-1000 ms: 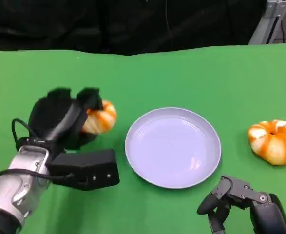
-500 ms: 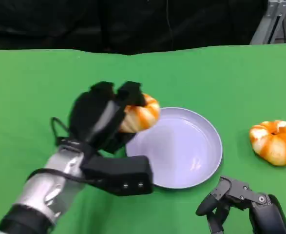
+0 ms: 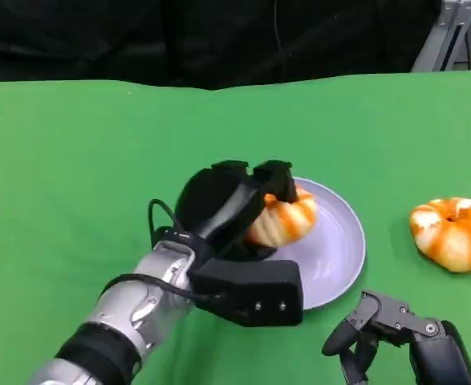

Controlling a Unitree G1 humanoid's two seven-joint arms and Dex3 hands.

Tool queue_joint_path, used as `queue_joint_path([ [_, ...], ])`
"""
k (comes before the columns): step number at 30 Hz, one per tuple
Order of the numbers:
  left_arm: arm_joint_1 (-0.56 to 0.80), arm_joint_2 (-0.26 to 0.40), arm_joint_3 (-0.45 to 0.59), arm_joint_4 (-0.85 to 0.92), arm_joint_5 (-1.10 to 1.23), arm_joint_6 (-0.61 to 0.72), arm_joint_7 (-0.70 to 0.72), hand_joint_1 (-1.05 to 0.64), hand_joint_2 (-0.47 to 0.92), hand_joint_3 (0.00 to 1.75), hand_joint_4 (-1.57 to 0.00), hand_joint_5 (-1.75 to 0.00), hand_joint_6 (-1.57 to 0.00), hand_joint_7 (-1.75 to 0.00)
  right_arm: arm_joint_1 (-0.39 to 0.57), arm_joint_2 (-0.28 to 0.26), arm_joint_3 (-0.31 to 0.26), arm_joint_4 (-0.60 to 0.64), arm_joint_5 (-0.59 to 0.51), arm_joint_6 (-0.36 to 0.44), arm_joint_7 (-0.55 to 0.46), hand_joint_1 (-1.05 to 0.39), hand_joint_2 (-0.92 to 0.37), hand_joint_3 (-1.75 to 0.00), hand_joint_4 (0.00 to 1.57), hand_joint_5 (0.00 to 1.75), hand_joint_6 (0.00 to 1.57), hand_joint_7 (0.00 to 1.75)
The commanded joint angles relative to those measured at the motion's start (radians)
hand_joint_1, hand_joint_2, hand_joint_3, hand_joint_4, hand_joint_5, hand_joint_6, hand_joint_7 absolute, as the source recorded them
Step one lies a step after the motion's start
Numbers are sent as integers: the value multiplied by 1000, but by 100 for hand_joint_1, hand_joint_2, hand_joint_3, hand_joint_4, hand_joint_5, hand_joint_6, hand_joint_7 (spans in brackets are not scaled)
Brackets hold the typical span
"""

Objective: Grasp the bread from the table and place it into the plate.

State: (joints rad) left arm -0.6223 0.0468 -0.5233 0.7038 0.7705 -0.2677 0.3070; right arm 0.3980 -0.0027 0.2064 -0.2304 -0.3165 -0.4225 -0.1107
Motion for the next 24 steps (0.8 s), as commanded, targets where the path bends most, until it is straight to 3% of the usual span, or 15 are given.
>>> queue_joint_path([
  [1, -19, 21, -18, -28, -11, 44, -145, -35, 90, 22, -48, -68, -59, -13, 5, 1, -2, -8, 5, 0, -8, -2, -30, -135, 85, 172, 85, 130],
  [2, -20, 25, -26, -40, 1, 66, -178, -36, 91, 20, -46, -62, -57, -9, 4, 0, -3, -6, 3, -3, -9, -2, -30, -135, 85, 172, 85, 130],
  [3, -20, 28, -33, -52, 9, 84, -202, -49, 92, 23, -24, -49, -38, -5, 4, -1, -3, -5, 2, -5, -9, -2, -30, -135, 83, 171, 85, 130],
  [5, -16, 32, -47, -82, 27, 128, -246, -63, 92, 27, -8, -34, -21, -1, 5, -1, -2, -7, 3, -2, -7, -2, -30, -135, 83, 171, 85, 130],
  [7, -11, 34, -53, -104, 33, 156, -268, -74, 92, 32, -2, -13, -7, -1, 6, -1, -1, -9, 7, 1, -5, -1, -30, -135, 83, 171, 84, 130],
  [9, -5, 39, -55, -124, 33, 170, -280, -78, 92, 34, 0, -4, -3, -1, 6, -2, -2, -10, 4, 3, -6, -2, -30, -135, 84, 171, 84, 130],
  [17, 26, 96, -32, -223, 2, 171, -319, -87, 92, 40, 0, 0, 0, 0, 1, -3, -5, -2, 9, -1, -5, -1, -29, -136, 83, 169, 84, 130],
  [24, 128, 185, 49, -426, -94, 161, -415, -79, 92, 35, -8, -5, -9, -4, 1, -3, -5, -7, 6, 8, -4, -1, -30, -135, 83, 168, 84, 129],
])
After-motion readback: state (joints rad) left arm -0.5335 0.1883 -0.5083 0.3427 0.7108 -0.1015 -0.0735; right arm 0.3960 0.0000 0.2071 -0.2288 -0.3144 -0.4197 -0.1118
